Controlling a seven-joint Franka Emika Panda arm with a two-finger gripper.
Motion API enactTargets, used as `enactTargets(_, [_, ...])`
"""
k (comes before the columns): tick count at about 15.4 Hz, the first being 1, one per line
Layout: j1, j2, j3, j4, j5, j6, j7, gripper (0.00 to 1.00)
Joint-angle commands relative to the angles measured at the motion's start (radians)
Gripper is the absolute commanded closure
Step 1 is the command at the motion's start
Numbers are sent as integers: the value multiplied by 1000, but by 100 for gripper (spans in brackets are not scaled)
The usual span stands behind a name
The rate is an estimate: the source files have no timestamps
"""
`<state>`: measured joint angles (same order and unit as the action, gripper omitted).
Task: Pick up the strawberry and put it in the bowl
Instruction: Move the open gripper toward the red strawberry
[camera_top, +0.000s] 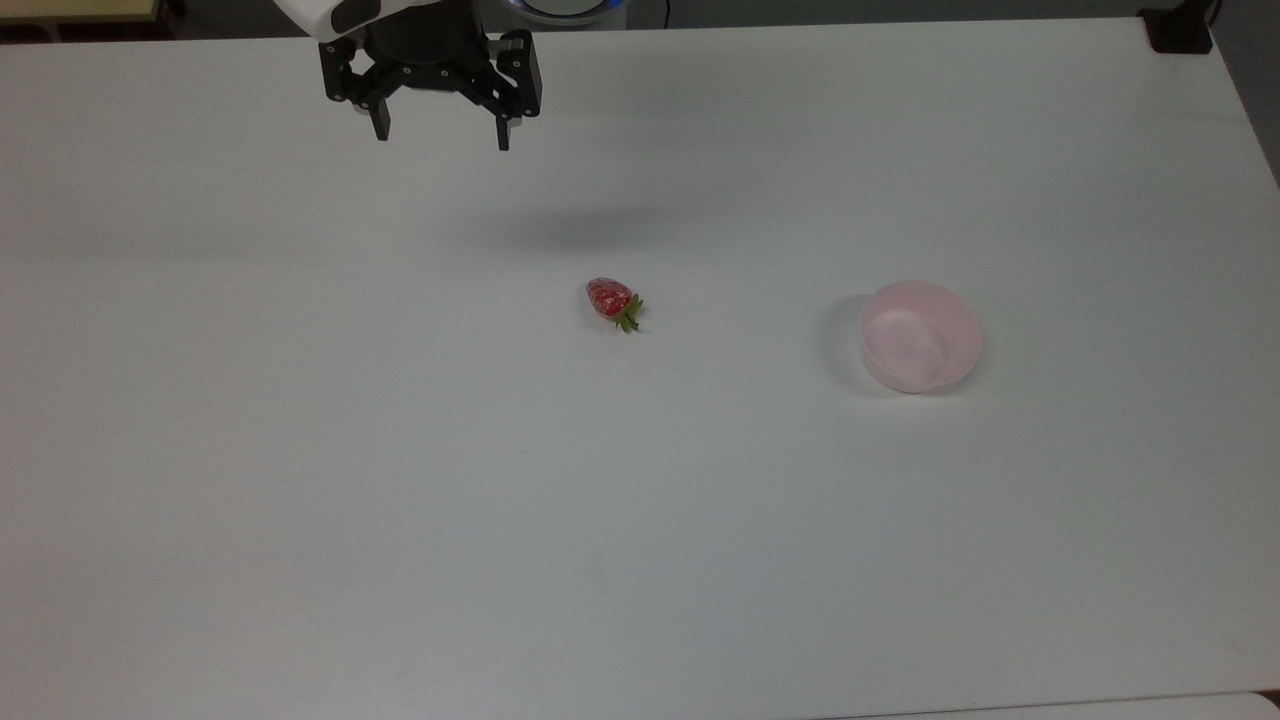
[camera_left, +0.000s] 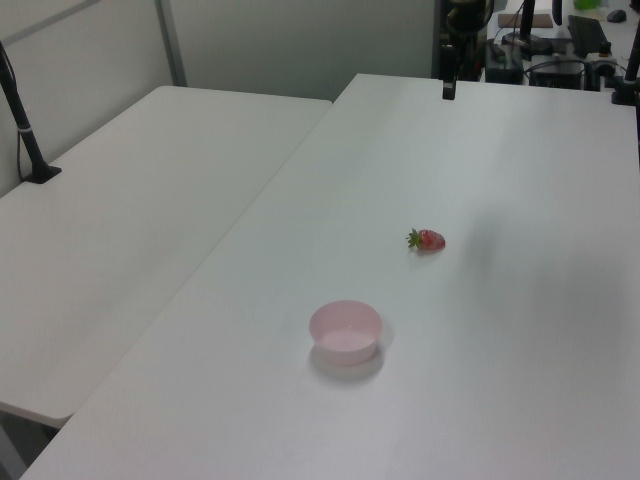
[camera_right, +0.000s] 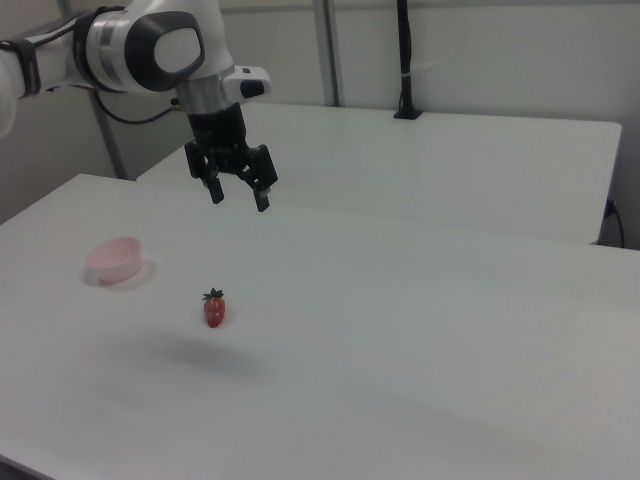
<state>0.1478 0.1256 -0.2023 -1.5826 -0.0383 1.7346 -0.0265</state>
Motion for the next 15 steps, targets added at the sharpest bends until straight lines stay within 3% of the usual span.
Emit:
enactTargets(1, [-5,-3,9,-2,-14,10,13,0])
enactTargets(10, [10,17,7,-3,-20,16,8,0])
enactTargets(15, [162,103,-57,-63,-49,17,-136,0])
